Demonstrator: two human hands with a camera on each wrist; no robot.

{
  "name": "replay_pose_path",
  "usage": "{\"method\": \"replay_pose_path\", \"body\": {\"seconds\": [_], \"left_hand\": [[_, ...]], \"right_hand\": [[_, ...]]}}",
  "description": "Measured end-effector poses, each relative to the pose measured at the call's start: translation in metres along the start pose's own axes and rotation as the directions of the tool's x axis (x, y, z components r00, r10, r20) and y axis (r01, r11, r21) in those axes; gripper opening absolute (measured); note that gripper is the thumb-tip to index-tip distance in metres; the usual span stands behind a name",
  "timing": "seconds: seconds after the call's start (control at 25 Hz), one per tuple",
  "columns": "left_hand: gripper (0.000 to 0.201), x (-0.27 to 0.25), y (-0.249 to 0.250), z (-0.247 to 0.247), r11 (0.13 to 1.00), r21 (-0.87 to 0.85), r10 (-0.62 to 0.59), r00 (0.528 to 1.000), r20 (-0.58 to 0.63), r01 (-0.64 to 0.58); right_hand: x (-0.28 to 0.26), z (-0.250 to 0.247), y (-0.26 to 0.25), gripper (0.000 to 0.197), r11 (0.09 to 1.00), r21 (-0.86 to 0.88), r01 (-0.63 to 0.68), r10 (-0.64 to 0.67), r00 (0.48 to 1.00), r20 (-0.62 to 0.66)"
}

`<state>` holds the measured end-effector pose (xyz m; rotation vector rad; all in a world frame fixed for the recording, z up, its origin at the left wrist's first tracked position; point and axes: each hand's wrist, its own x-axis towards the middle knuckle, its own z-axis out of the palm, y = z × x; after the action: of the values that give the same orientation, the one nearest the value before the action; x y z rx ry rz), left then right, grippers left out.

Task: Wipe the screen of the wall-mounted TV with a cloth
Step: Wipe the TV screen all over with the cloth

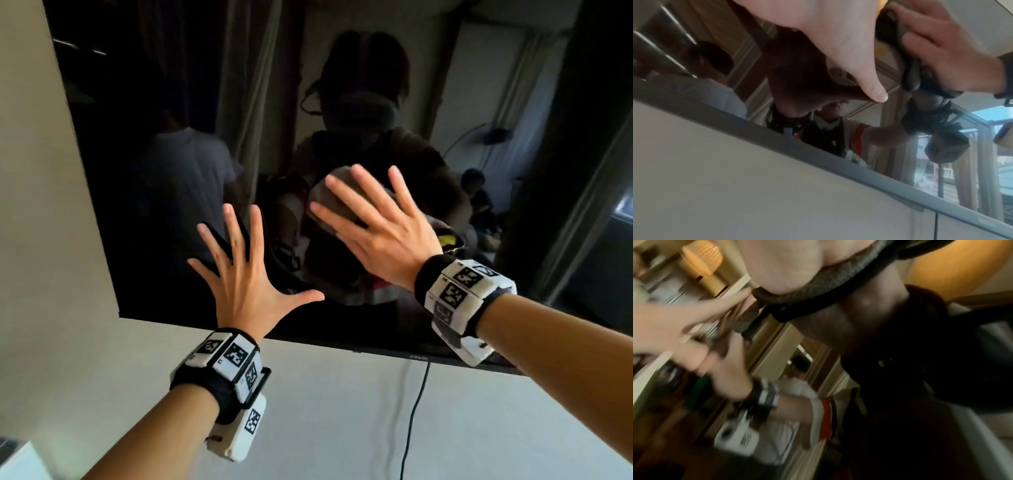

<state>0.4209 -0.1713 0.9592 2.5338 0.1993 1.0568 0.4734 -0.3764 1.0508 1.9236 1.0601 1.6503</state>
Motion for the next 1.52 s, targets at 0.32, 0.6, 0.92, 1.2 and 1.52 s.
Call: {"method": "replay_pose_path", "body": {"seconds": [0.32,0.6,0.92,1.2,1.52], "left_hand": [[0.152,-0.002,0.004,-0.006,0.999,0.019,-0.033,0.999,0.036,0.032],[0.148,-0.027,0.041,0.01,0.994,-0.077,0.086,0.995,0.047,-0.082],[0.148,-0.032,0.102,0.04,0.997,-0.077,-0.003,0.999,0.044,0.007],[0.148,-0.045,0.122,0.033,0.997,0.0,-0.075,0.996,0.056,0.075],[0.15,-0.069,0.232,0.071,0.996,-0.077,0.048,0.992,0.114,-0.039]], "right_hand": [[-0.034,-0.002,0.018,0.057,0.967,-0.015,0.253,-0.251,0.965,0.082],[-0.077,-0.008,0.025,0.058,0.996,0.009,0.089,-0.089,0.993,0.074],[-0.111,-0.014,0.074,0.054,0.993,0.021,-0.118,0.119,0.993,-0.028],[-0.137,-0.03,0.14,0.05,0.98,0.035,-0.193,0.195,0.98,-0.046],[-0.185,-0.043,0.192,0.049,0.995,-0.004,-0.102,0.102,0.995,-0.021]]}}
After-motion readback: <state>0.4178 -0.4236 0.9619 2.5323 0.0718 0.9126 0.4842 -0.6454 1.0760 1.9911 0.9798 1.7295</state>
